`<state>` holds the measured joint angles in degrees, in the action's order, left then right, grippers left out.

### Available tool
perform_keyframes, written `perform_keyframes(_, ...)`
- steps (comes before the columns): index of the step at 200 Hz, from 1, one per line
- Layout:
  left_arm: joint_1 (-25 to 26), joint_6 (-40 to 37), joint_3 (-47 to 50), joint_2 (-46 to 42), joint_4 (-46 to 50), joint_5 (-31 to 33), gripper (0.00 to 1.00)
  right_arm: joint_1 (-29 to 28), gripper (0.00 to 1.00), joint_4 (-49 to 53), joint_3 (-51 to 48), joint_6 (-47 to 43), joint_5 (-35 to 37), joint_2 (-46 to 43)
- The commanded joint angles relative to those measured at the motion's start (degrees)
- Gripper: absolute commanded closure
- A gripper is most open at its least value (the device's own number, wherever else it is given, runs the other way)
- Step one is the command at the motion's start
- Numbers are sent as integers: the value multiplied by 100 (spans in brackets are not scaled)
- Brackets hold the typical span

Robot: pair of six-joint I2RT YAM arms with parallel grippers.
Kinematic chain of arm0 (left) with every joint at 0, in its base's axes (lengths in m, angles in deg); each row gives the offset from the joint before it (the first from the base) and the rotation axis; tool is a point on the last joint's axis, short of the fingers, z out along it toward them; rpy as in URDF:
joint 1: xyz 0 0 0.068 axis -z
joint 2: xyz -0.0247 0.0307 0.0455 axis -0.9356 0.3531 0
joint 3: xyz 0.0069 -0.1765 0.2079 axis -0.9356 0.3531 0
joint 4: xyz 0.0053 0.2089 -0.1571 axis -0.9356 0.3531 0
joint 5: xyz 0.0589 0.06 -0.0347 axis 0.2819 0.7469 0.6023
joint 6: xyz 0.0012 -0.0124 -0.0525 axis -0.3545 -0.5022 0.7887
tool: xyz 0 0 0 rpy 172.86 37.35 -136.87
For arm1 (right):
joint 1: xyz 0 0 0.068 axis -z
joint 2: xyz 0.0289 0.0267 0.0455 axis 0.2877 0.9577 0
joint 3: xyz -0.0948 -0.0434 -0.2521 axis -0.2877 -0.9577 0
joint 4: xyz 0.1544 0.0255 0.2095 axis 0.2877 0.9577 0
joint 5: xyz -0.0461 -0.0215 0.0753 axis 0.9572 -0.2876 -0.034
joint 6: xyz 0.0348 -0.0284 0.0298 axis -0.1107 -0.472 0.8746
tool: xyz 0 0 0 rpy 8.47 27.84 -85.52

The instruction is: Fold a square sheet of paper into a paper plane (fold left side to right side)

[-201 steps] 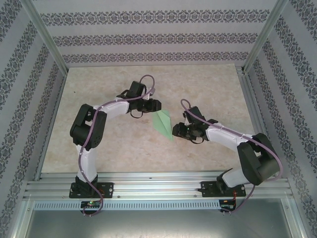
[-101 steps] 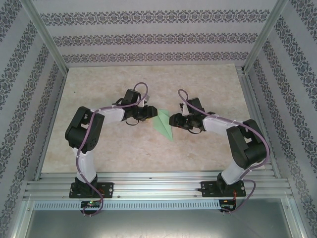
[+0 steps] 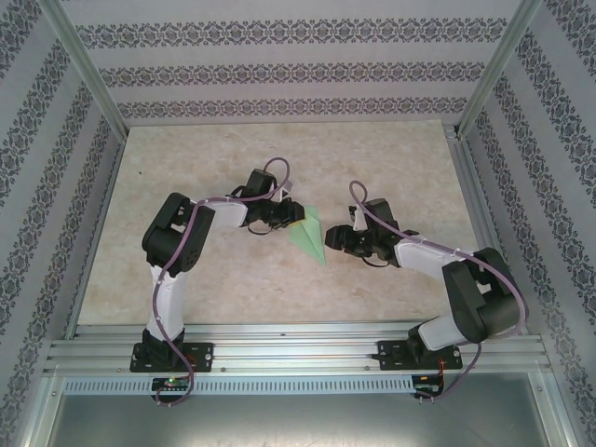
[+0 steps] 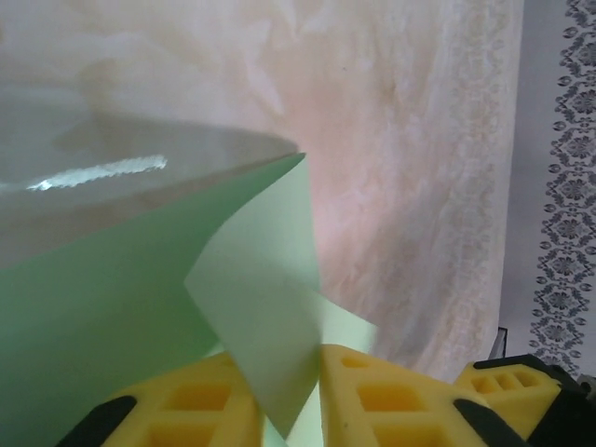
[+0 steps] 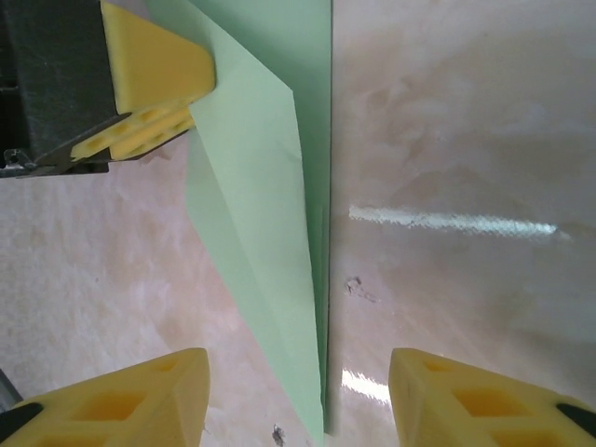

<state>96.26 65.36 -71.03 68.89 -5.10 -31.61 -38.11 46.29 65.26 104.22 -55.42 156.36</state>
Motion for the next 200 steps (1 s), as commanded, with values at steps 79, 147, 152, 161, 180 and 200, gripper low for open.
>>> perform_keyframes(79,75,182,800,-2200,-1165,-242,95,352,5,-2707,-1182,1292,-1021,-1680)
perform_keyframes(147,181,478,803,-2756,-1365,-429,94,-219,7,-3954,-1021,1925,-1564,-1172)
perform_keyframes(152,192,475,793,-2759,-1354,-452,94,-261,8,-3957,-990,1942,-1548,-1126)
perform_keyframes(161,211,510,777,-2758,-1369,-486,94,-302,9,-3971,-960,2005,-1536,-1057)
perform_keyframes(180,230,560,779,-2776,-1446,-506,94,-313,15,-4167,-945,2188,-1540,-907)
perform_keyframes(200,240,528,741,-2768,-1377,-522,94,-316,25,-4311,-898,2355,-1670,-798)
